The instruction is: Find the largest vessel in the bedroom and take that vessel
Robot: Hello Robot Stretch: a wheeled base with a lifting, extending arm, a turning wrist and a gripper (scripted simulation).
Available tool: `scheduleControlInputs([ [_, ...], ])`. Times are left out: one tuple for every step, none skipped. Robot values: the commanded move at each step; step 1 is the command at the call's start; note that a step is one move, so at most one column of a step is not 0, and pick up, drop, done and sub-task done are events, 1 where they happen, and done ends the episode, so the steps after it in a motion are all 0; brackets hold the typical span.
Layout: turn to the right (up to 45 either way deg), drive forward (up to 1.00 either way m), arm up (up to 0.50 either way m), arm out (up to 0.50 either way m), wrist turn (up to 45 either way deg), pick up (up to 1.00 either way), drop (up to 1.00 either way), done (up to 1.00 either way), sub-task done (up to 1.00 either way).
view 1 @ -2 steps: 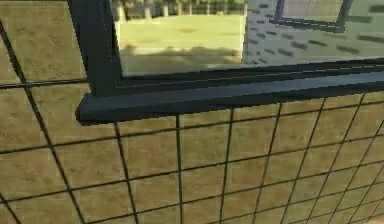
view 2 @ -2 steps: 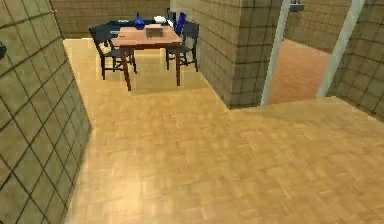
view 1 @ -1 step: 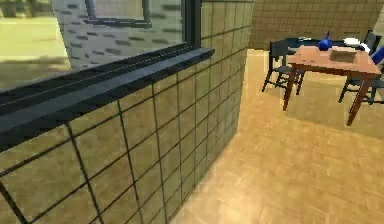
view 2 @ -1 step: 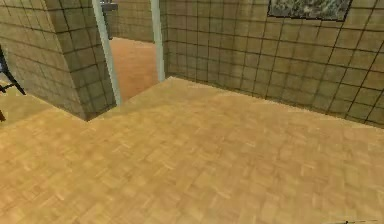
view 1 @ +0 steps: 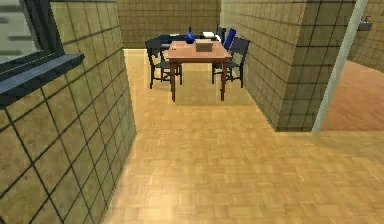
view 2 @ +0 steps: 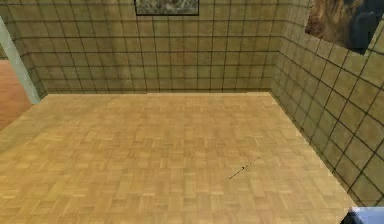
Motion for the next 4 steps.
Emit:
scheduleControlInputs([
  [0.0, 1.00, 0.00, 0.00, 0.0, 0.00, 0.00, 0.00, 0.00],
  [3.0, 0.00, 0.00, 0.00, 0.0, 0.00, 0.00, 0.00, 0.00],
  [0.0, 1.00, 0.00, 0.00, 0.0, 0.00, 0.00, 0.00, 0.00],
  [3.0, 0.00, 0.00, 0.00, 0.0, 0.00, 0.00, 0.00, 0.00],
])
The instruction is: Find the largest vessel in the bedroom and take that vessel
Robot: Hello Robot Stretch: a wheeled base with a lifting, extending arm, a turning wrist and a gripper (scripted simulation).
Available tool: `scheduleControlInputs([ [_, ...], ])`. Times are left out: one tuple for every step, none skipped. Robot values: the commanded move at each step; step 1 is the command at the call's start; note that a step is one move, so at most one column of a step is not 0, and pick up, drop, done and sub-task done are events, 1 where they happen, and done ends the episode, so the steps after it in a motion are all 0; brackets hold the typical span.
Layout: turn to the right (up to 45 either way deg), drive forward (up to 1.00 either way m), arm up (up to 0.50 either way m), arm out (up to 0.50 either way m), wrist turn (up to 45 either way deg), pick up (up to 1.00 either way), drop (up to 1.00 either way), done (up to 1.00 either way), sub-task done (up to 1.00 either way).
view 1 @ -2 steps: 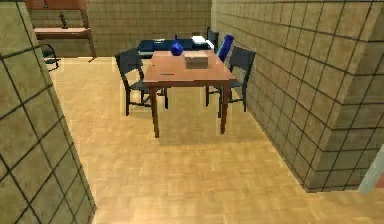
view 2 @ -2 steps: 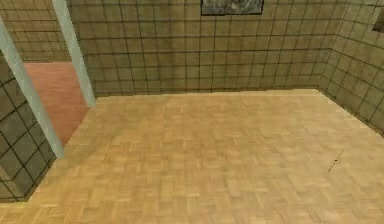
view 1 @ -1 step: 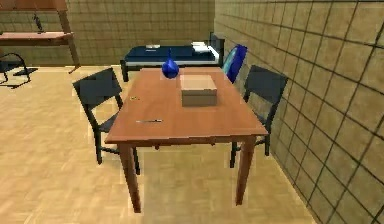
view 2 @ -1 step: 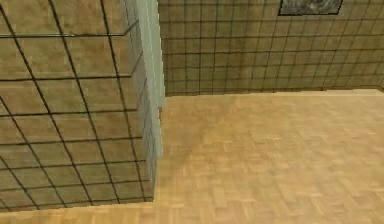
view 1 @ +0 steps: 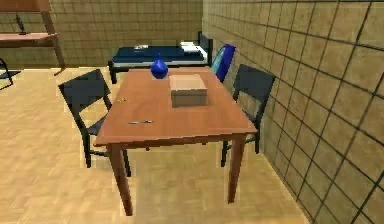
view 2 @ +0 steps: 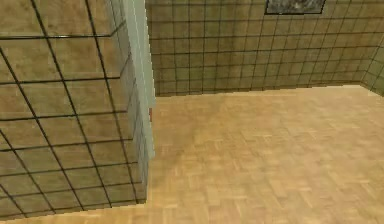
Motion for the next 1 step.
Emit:
scheduleControlInputs([
  [0.0, 0.25, 0.00, 0.00, 0.0, 0.00, 0.00, 0.00, 0.00],
])
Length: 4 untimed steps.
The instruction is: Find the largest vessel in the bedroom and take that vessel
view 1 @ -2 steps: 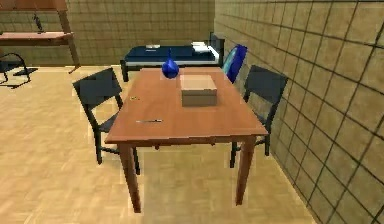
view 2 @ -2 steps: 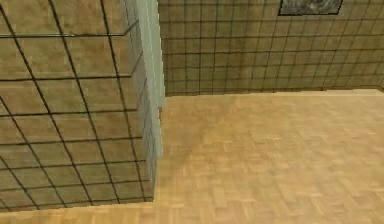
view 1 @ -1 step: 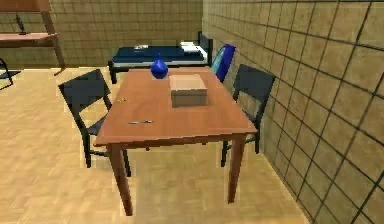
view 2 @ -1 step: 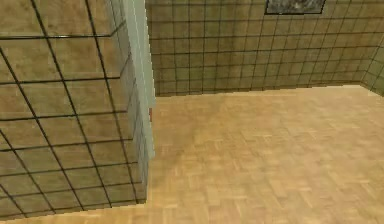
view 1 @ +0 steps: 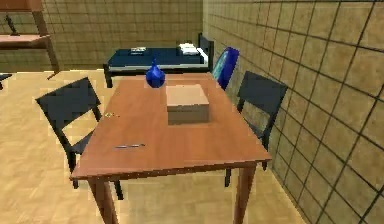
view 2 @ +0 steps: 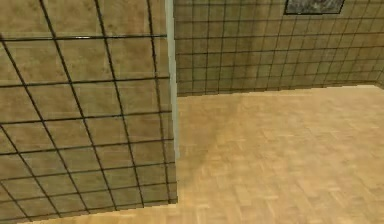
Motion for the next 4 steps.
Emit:
scheduleControlInputs([
  [-45.0, 0.00, 0.00, 0.00, 0.0, 0.00, 0.00, 0.00, 0.00],
  [-18.0, 0.00, 0.00, 0.00, 0.0, 0.00, 0.00, 0.00, 0.00],
  [0.0, 0.50, 0.00, 0.00, 0.0, 0.00, 0.00, 0.00, 0.00],
  [-27.0, 0.00, 0.00, 0.00, 0.0, 0.00, 0.00, 0.00, 0.00],
])
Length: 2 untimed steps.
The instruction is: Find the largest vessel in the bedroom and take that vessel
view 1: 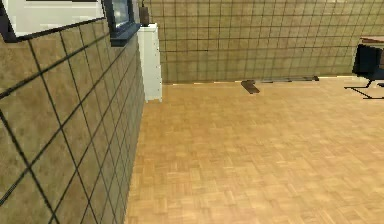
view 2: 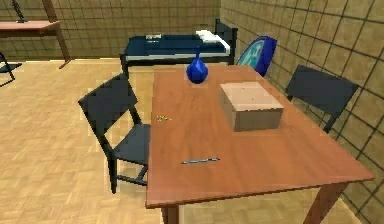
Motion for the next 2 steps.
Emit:
scheduleControlInputs([
  [0.0, 0.15, 0.00, 0.00, 0.0, 0.00, 0.00, 0.00, 0.00],
  [45.0, 0.00, 0.00, 0.00, 0.0, 0.00, 0.00, 0.00, 0.00],
])
